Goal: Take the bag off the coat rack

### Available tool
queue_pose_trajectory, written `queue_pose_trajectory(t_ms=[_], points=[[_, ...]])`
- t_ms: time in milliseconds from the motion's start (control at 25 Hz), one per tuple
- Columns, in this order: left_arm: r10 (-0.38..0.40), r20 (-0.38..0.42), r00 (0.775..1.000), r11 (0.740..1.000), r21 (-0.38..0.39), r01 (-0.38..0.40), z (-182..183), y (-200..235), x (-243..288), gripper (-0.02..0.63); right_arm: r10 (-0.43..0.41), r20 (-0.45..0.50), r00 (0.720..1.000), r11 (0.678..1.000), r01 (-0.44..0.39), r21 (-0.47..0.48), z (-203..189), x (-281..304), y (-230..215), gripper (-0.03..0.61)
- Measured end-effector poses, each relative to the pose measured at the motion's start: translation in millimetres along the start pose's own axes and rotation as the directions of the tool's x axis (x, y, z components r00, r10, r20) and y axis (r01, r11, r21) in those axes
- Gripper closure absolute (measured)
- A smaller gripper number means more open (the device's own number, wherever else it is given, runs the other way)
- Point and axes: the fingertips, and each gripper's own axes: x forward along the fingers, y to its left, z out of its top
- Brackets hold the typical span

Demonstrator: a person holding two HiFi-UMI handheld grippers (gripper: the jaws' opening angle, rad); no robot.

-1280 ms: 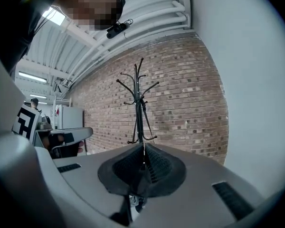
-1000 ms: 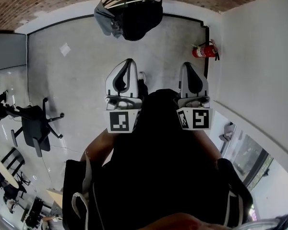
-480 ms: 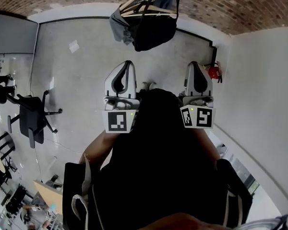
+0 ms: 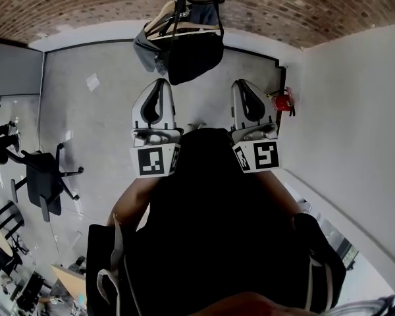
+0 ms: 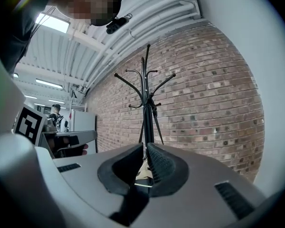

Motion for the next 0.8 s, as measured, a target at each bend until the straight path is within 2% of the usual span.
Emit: queue_pose_trajectory(t_ms=[120,200,360,800], points=[[-0.005,-0.061,0.998,1.000,-0.010,0.004,-12.5,-4.3,8.8,0.592,0.062,-0.023,0.998,0.998,-0.062,-0.002,-4.8,8.9,0.2,0.551],[-0.006,-0.080,0.997,1.000,-0.021,0.004,-18.2,-4.8,12.9,0.590,0.089,-0.047,0.995,0.996,-0.088,0.017,-10.6,16.1,-1.9,0.481],[-0.042,-0.064,0.997,0.999,-0.026,0.040,-11.0,-9.1,27.9,0.512,0.064,-0.042,0.997,0.998,-0.063,0.023,-10.5,31.9,-13.2,0.476],[-0.035,-0.071,0.997,0.999,0.005,0.035,-20.3,-2.5,71.4,0.509,0.047,-0.022,0.999,0.998,-0.048,-0.038,2.9,88.5,-32.3,0.476]])
